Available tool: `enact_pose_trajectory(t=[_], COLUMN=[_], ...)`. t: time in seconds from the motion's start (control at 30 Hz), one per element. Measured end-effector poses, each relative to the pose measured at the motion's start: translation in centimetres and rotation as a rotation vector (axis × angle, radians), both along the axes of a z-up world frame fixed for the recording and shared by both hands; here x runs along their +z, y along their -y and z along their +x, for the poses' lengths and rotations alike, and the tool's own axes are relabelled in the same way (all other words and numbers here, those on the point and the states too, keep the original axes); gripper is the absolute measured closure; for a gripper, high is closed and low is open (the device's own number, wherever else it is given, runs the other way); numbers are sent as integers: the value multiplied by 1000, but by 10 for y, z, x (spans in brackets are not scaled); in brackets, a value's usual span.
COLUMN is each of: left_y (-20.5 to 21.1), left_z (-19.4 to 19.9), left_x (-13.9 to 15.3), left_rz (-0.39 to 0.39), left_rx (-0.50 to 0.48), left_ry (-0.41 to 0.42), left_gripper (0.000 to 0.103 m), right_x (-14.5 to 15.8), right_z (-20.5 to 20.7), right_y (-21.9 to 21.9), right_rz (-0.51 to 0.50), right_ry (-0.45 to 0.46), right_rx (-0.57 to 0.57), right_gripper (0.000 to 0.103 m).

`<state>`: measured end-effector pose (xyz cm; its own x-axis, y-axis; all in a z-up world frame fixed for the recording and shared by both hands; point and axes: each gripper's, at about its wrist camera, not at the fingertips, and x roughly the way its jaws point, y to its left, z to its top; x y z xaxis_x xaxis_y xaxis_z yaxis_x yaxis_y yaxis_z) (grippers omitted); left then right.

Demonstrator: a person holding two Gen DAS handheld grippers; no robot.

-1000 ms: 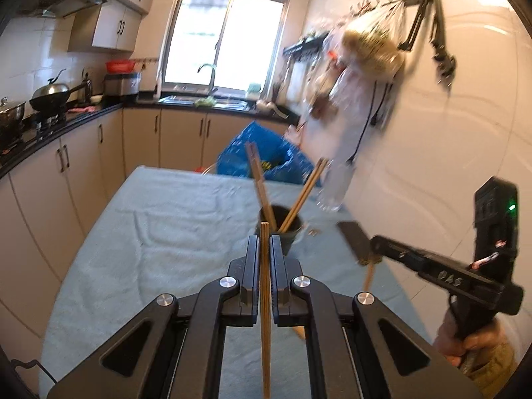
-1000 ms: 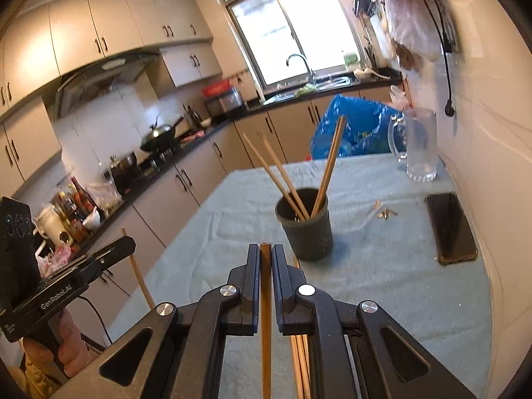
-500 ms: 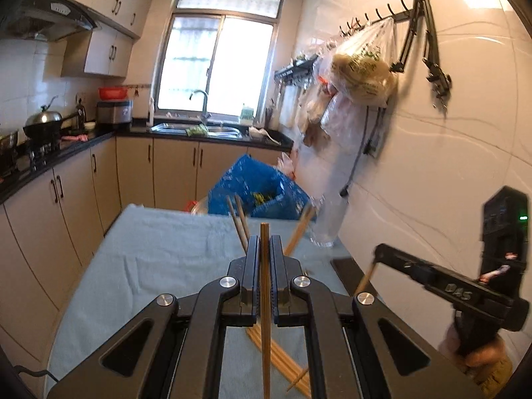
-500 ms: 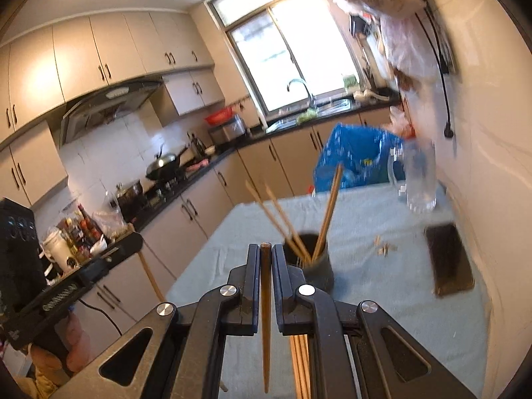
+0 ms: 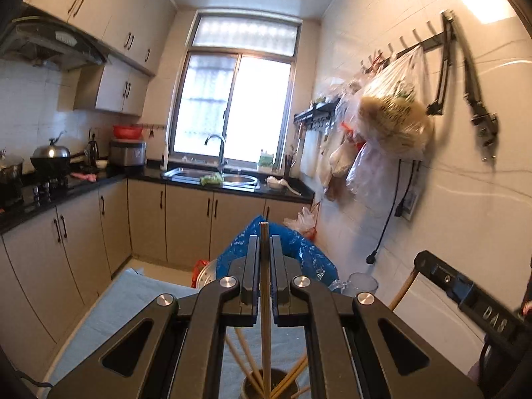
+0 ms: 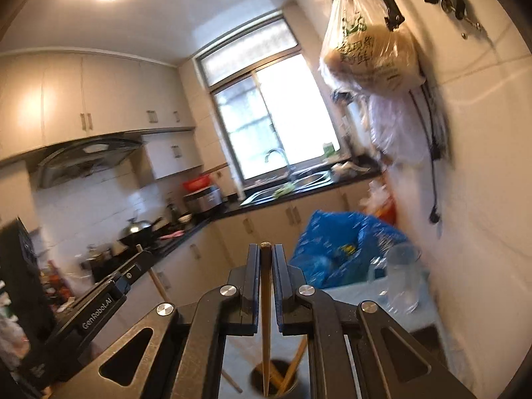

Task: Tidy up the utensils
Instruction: 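Lower both chopsticks into the dark grey holder and open both tools, then move both open tools back down to the chopsticks on the towel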

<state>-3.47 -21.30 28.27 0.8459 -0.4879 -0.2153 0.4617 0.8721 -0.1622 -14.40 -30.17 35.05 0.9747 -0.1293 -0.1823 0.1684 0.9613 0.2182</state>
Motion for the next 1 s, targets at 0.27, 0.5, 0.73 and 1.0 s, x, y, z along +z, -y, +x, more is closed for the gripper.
enact_pose_trajectory(t=[0.27,0.5,0.73,1.0], left_y=[36,34,8,-58], left_z=[52,53,27,-32], left_x=[-53,-64,-42,-25], left_rz=[95,101,50,15], left_rx=[5,3,7,16], left_ry=[-129,-166,-145,-138], left_gripper=[98,95,62,40], right_x=[-53,-78,-69,-54], right_z=[48,62,55,-1], right_y=[28,37,34,17], right_rz=[62,99,100,49], right_ry=[-137,-215,-203,-178], right_rx=[-22,-5,-12,-21], right_gripper=[95,95,67,45])
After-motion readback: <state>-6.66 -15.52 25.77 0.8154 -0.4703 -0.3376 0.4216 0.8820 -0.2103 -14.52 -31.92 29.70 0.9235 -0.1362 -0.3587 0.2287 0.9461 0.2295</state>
